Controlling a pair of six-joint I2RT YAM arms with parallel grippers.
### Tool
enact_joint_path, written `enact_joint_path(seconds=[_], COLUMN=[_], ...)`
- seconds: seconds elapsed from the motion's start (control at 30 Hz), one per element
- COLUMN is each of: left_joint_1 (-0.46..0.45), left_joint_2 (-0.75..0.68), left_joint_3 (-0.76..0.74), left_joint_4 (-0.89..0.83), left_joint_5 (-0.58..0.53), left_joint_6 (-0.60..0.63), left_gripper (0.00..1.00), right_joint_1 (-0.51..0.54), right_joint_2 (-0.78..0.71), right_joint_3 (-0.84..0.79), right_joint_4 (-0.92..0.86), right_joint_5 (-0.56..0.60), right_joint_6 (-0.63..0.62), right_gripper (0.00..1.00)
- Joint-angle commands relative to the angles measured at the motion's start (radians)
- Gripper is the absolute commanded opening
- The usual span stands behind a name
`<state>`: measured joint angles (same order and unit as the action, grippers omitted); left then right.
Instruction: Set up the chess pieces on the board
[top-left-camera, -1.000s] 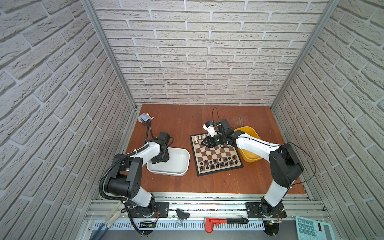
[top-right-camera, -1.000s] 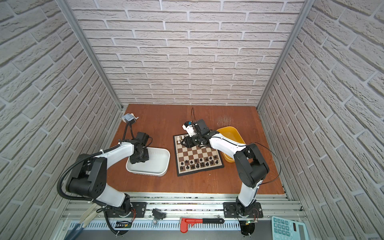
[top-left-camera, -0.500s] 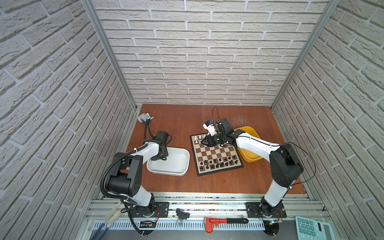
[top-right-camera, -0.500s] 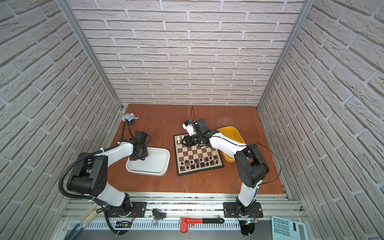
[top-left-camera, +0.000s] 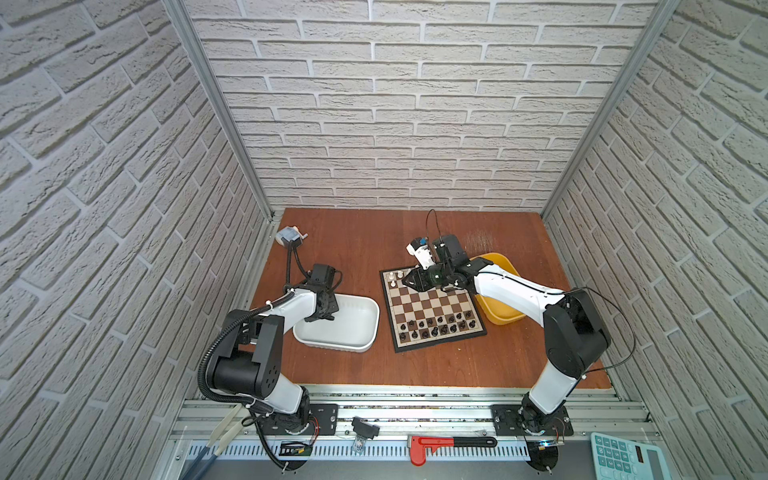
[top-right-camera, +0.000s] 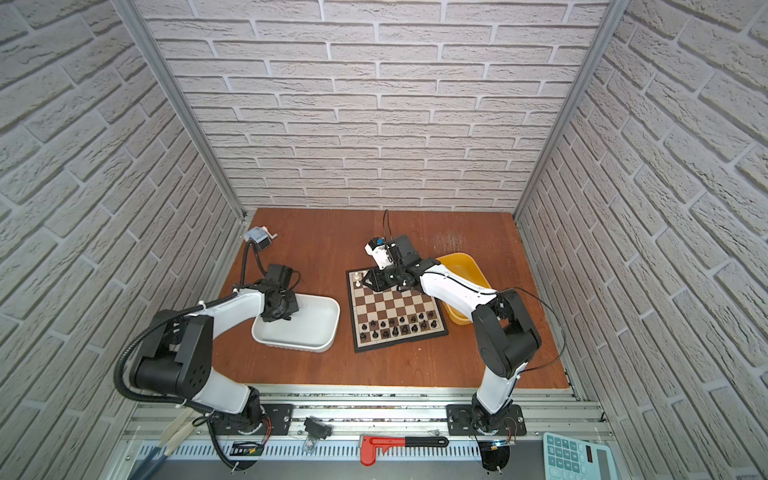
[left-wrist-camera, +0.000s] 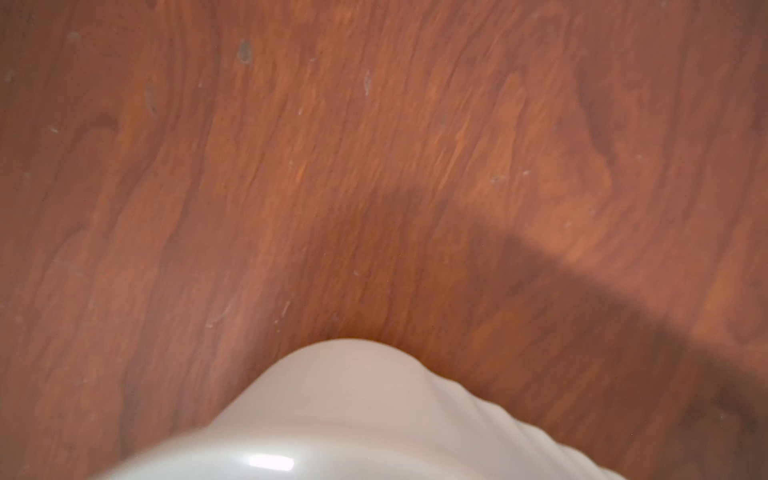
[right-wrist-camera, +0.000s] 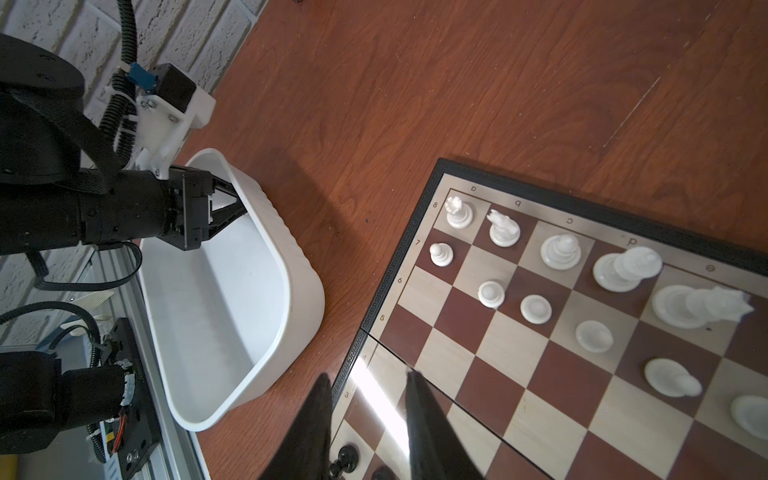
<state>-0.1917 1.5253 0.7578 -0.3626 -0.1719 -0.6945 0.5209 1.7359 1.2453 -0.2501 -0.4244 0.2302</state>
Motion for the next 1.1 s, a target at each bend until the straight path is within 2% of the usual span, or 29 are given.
enact_joint_path(seconds=[0.0,0.07,0.17,0.4,0.5,0.67,0.87,1.07], left_joint_1=[-0.002,-0.002,-0.018,-0.073,-0.140,-0.298,-0.384,-0.416], left_joint_2=[-0.039,-0.087,-0.151,-0.328,-0.409,-0.493,-0.404,-0.289], left_joint_3=[-0.023,-0.024,-0.020,-0.080,-0.098,-0.121,-0.021,0.083], left_joint_4=[0.005,0.035,0.045,0.210,0.318,0.487,0.499,0.432], left_joint_5=[0.123,0.177,0.196,0.307,0.333,0.436,0.584,0.647], left_joint_6=[-0.089,-0.111,-0.104,0.022,0.149,0.523,0.847,0.984], left_gripper=[0.12,0.12,0.12,0.12,0.13,0.10,0.09,0.08], right_joint_1=[0.000,0.001,0.001,-0.007,-0.013,-0.012,-0.010,-0.012], right_joint_2=[-0.066,-0.074,-0.089,-0.112,-0.124,-0.149,-0.224,-0.310], right_joint_3=[-0.019,-0.023,-0.027,-0.011,0.008,0.042,0.048,0.012], right_joint_4=[0.040,0.050,0.061,0.079,0.070,-0.023,-0.151,-0.184], right_joint_5=[-0.018,-0.033,-0.047,-0.122,-0.167,-0.178,-0.184,-0.152], right_joint_6=[0.014,0.018,0.023,0.046,0.066,0.056,0.021,0.005], right_gripper=[0.32,0.33,0.33,0.34,0.40,0.51,0.59,0.62])
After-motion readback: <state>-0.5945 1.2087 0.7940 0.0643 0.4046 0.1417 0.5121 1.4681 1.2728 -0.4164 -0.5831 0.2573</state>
